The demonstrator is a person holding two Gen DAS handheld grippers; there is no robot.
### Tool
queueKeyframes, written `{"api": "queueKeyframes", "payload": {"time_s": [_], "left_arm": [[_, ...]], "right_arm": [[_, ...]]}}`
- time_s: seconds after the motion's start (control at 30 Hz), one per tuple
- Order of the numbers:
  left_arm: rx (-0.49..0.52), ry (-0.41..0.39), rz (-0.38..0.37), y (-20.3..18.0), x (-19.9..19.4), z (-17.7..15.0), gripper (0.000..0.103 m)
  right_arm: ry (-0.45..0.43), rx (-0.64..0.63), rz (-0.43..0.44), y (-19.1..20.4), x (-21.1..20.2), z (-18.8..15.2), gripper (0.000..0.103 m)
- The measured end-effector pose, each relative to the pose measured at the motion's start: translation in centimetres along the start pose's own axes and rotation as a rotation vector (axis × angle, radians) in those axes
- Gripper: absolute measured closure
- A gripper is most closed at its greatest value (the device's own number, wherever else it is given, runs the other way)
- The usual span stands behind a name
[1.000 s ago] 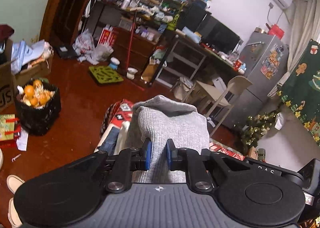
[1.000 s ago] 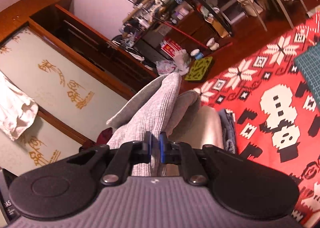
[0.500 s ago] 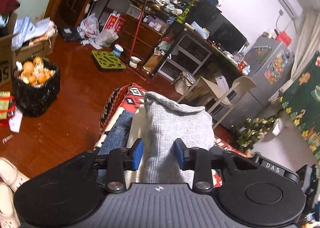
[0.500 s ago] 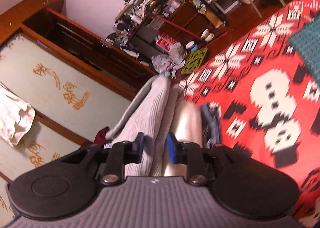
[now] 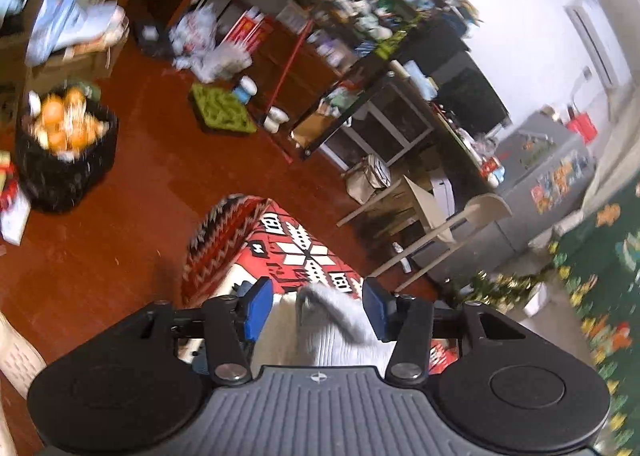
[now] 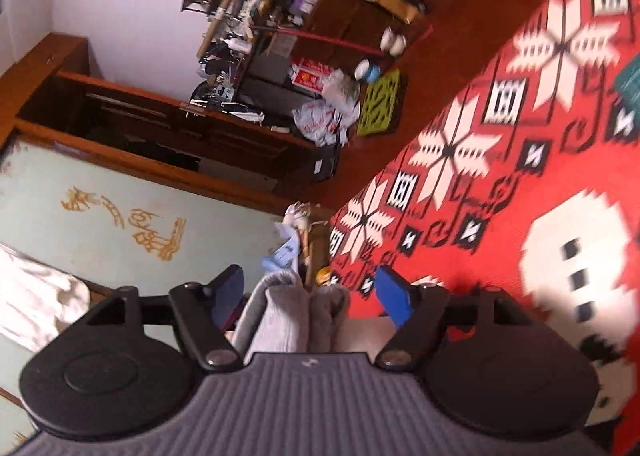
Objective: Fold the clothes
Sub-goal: 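Lift the grey bundle with both grippers and carry it toward the clothes stack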
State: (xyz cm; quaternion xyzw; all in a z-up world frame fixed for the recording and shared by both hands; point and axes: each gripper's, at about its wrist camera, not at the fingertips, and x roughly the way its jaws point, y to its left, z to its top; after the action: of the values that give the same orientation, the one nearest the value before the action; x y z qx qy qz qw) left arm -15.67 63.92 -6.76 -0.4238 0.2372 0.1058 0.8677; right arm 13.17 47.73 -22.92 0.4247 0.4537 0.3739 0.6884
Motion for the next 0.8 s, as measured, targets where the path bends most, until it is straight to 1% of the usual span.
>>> {"api": "queueKeyframes", "payload": {"time_s": [0.1, 0.13, 0.17, 0.2, 0.23, 0.27, 0.3, 0.33, 0.37, 0.4, 0.47, 0.53, 0.6, 0.63, 0.67, 0.73, 0.77, 0.8], "left_arm": [[-0.008, 0.028, -0.007, 0.0, 1.3, 0.1, 0.056], [0.004, 0.031, 0.002, -0.1, 1.5, -0.2, 0.057], [0.012, 0.033, 0.010, -0.2, 1.8, -0.4, 0.059], [0.013, 0.041, 0.010, -0.1, 2.1, -0.7, 0.065], [0.006, 0.052, -0.001, 0.0, 2.5, -0.9, 0.070], [0.003, 0.059, -0.008, 0.1, 2.8, -1.1, 0.080], [0.010, 0.053, -0.007, 0.2, 2.9, -1.3, 0.083], [0.021, 0.043, -0.009, 0.2, 2.9, -1.4, 0.085], [0.040, 0.023, -0.020, 0.1, 2.8, -1.5, 0.088], [0.060, 0.003, -0.031, -0.1, 2.6, -1.7, 0.091], [0.102, -0.036, -0.052, -0.4, 2.4, -1.9, 0.092], [0.179, -0.065, -0.082, -0.7, 2.3, -2.1, 0.092], [0.213, -0.066, -0.085, -0.5, 2.8, -2.3, 0.092], [0.218, -0.064, -0.084, -0.2, 3.0, -2.4, 0.091], [0.189, -0.056, -0.079, 0.3, 3.2, -2.3, 0.089], [0.124, -0.052, -0.064, 1.3, 3.3, -2.0, 0.076], [0.097, -0.059, -0.061, 1.6, 3.1, -1.9, 0.067], [0.076, -0.067, -0.062, 1.8, 2.8, -1.8, 0.067]], "right_arm": [[0.037, 0.036, 0.005, -0.7, 1.9, 0.3, 0.025], [0.051, 0.044, 0.002, -0.9, 2.6, 0.4, 0.025], [0.064, 0.051, 0.000, -1.1, 3.2, 0.5, 0.025], [0.077, 0.057, -0.002, -1.3, 3.8, 0.6, 0.026], [0.085, 0.047, 0.005, -1.3, 4.2, 0.7, 0.034], [0.093, 0.037, 0.012, -1.3, 4.5, 0.7, 0.040], [0.100, 0.023, 0.018, -1.2, 4.8, 0.7, 0.055], [0.098, -0.002, 0.017, -0.9, 4.9, 0.7, 0.077], [0.089, -0.044, 0.009, -0.4, 4.9, 0.6, 0.081], [0.079, -0.087, 0.012, 0.0, 4.8, 0.5, 0.082], [0.045, -0.165, 0.041, 0.8, 4.6, 0.4, 0.084], [0.009, -0.216, 0.046, 1.2, 4.4, 0.3, 0.085], [-0.014, -0.252, 0.026, 1.2, 4.5, 0.0, 0.085], [-0.011, -0.254, 0.020, 1.0, 4.6, -0.1, 0.084], [-0.008, -0.255, 0.015, 0.8, 4.6, -0.3, 0.082], [-0.016, -0.218, 0.024, 0.2, 4.3, -0.3, 0.071], [-0.020, -0.201, 0.028, 0.0, 4.2, -0.3, 0.069], [-0.032, -0.201, 0.028, 0.0, 3.8, -0.2, 0.068]]}}
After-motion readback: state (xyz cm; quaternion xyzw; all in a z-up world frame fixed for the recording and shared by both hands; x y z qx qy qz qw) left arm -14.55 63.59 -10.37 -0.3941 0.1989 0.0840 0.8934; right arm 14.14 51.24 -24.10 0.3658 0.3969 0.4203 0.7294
